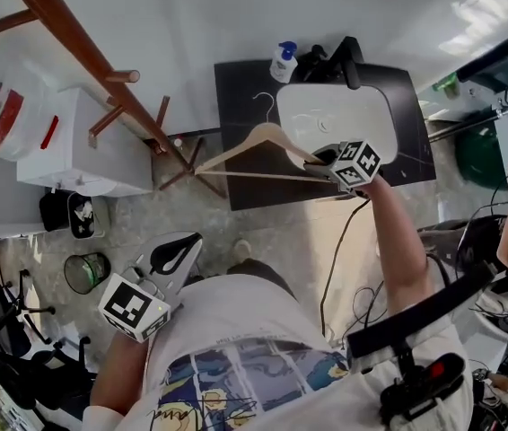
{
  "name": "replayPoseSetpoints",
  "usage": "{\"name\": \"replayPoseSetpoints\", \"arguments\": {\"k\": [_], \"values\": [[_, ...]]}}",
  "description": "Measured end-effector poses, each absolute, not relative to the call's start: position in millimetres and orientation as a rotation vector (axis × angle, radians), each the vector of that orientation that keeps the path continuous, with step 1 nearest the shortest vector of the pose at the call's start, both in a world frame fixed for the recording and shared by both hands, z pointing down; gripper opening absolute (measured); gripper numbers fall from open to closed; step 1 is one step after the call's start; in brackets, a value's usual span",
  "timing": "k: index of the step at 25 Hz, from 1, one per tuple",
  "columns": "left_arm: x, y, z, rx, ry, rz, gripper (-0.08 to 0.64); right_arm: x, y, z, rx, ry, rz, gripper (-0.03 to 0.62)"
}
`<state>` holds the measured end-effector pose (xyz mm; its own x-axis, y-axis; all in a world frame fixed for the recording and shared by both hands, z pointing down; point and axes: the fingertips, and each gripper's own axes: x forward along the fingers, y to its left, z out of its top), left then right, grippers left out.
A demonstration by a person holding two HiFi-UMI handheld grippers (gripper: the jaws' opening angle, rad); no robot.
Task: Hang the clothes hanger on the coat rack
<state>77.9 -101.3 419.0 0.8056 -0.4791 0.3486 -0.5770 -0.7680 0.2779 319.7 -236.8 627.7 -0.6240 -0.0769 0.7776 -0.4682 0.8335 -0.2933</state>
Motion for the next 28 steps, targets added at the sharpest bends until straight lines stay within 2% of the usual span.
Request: {"name": "replayPoseSetpoints", "arguments": {"k": [9, 19, 28], "values": [[58.9, -81.0, 411.4, 2.681, -0.758, 0.304, 0.003, 287.2, -204.2, 557.3, 0.452, -2.288, 0.504, 0.037], [21.6, -51.3, 404.4, 2.694, -0.756, 0.255, 0.003, 202.9, -157.1, 474.9, 0.351, -2.388, 0.293, 0.037], [-30.6, -33.1, 400.0, 2.691, -0.803, 0.221, 0.003, 112.1, -166.1, 468.1, 0.321, -2.412, 0.223, 0.036]]}}
